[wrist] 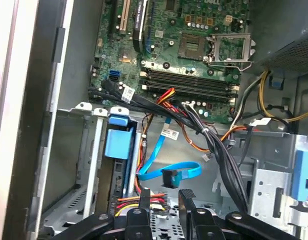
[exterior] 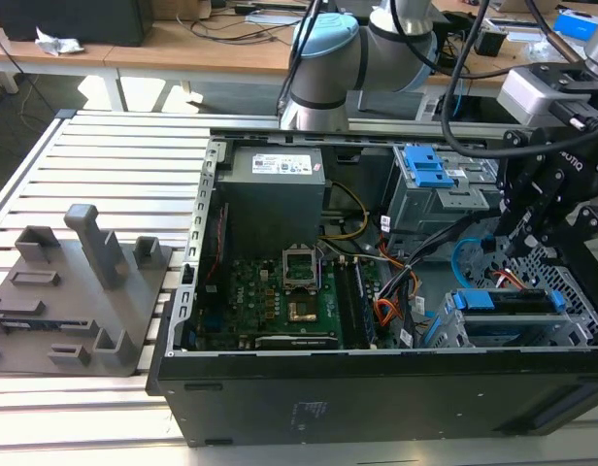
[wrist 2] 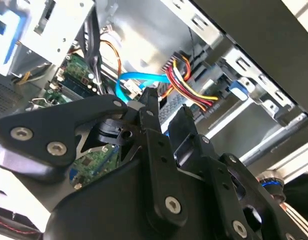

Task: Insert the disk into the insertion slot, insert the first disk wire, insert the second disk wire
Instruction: 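Insert the second disk wire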

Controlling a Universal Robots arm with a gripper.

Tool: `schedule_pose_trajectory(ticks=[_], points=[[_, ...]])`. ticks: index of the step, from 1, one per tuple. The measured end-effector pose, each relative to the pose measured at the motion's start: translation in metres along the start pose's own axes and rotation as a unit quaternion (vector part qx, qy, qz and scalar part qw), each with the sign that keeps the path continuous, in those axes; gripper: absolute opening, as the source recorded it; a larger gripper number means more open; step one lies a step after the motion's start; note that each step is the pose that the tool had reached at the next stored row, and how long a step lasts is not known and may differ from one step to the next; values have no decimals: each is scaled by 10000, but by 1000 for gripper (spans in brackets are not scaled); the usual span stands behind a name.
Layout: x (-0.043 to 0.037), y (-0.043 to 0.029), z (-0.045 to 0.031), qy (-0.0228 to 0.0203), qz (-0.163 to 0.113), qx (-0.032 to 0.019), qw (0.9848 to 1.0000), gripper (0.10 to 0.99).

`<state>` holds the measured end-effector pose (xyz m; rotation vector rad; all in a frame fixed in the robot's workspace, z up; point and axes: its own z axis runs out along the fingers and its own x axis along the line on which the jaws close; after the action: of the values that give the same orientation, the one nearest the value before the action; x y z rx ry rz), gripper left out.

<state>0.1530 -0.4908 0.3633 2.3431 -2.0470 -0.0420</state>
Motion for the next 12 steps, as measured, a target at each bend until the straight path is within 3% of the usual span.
schedule_pose_trajectory(ticks=[3,6,7,9,10,12], points=[[-10,37,2,4,-42,0,10000,361],[-30,181,9,31,-48,7,10000,361],[-35,220,13,58,-49,5,10000,361],[-42,237,24,192,-63,-14,9998,361],[-45,237,31,230,-73,-19,9997,361],[-45,237,32,239,-73,-20,9997,361]])
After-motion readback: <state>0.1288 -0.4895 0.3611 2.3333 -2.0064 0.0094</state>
